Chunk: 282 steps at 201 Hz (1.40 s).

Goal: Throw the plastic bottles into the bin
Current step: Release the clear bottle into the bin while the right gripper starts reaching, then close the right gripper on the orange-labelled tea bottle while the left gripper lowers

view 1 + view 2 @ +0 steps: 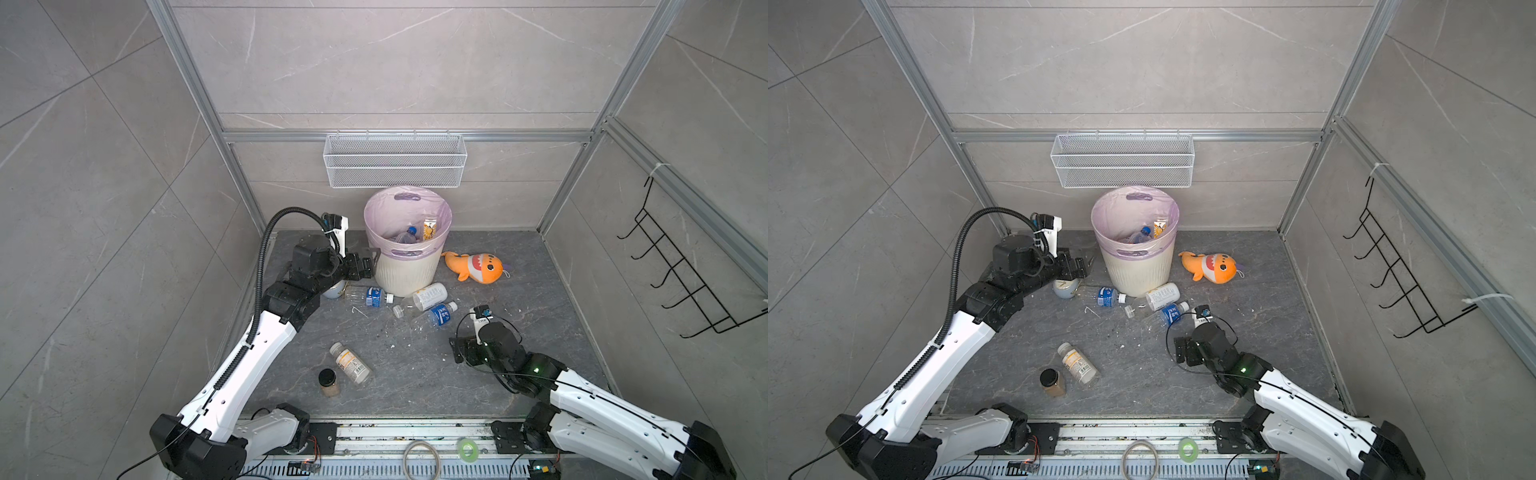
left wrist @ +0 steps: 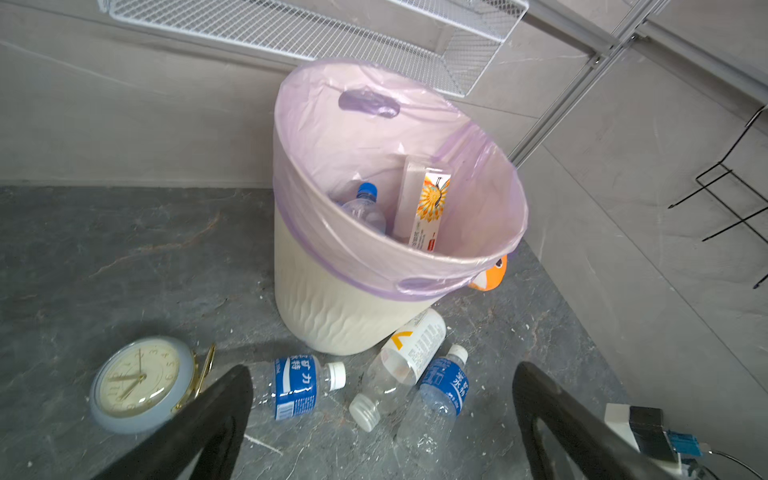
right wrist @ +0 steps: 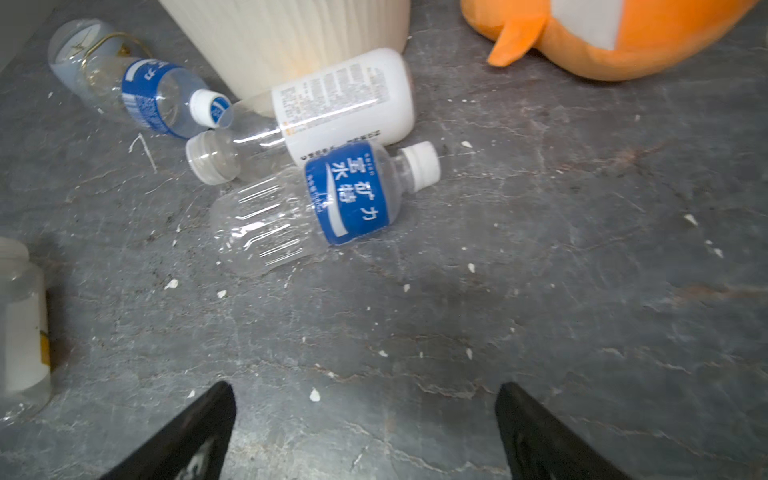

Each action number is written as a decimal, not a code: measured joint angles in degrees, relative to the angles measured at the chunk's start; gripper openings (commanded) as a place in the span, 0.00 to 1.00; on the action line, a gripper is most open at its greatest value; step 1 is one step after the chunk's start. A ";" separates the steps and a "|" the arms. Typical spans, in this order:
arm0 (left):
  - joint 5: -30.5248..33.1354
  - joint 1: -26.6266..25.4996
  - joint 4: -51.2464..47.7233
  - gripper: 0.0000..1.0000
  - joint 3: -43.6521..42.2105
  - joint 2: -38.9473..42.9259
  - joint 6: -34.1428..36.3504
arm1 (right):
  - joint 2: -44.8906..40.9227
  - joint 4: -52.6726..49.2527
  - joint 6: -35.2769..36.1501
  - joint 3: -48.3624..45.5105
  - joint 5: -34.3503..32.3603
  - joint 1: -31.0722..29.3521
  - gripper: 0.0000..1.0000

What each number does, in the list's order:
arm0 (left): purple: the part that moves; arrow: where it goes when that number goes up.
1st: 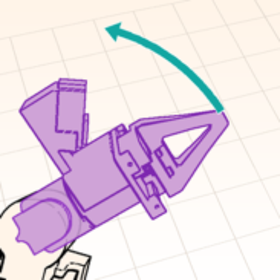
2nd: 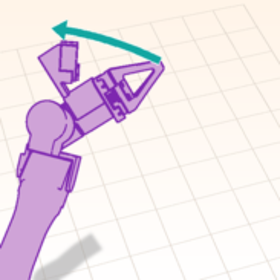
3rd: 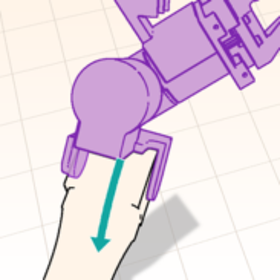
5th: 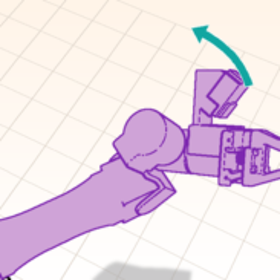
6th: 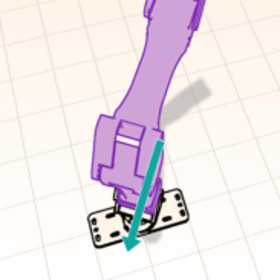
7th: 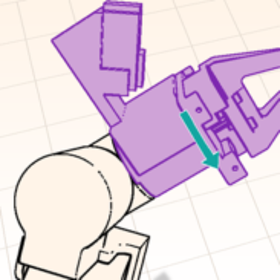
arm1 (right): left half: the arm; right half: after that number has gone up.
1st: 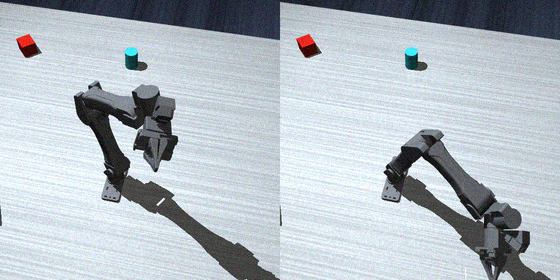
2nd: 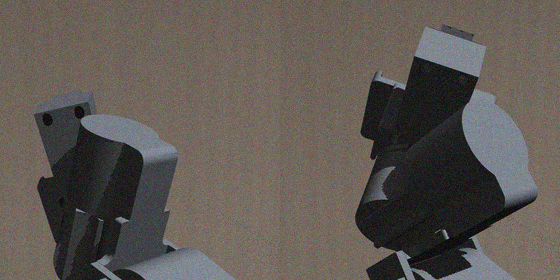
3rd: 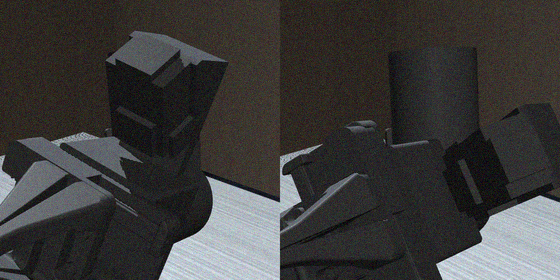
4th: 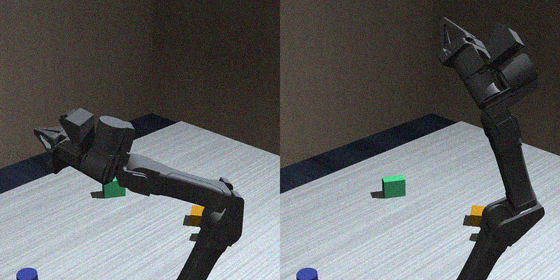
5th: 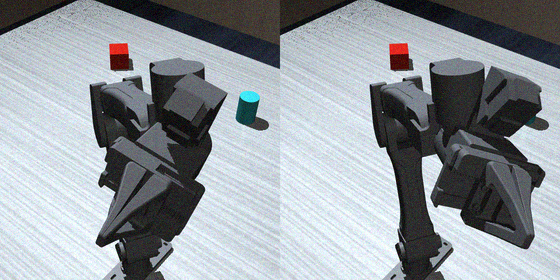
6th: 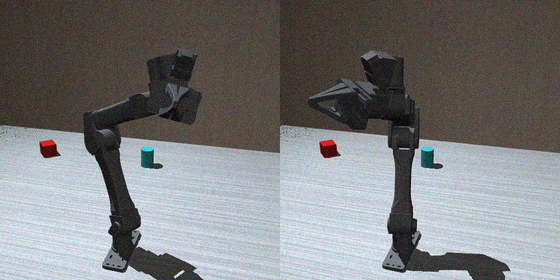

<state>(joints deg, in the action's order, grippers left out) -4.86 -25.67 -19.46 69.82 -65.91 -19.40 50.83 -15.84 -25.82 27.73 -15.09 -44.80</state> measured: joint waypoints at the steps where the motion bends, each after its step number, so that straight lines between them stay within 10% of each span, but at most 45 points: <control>1: 0.02 0.02 0.00 1.00 -0.15 0.09 0.00 | 0.26 0.13 0.00 0.11 0.02 -0.28 0.99; 105: 0.17 4.09 8.96 1.00 -25.00 7.65 -4.26 | 29.44 1.81 1.64 23.28 -11.10 -28.92 1.00; 282: 1.51 4.72 27.52 0.98 -43.06 4.94 -5.35 | 56.72 2.29 3.63 45.11 -2.86 -31.17 0.98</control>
<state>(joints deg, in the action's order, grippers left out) -3.36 -20.95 8.05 26.76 -60.97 -24.75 107.55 -13.54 -22.20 72.84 -17.96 -75.96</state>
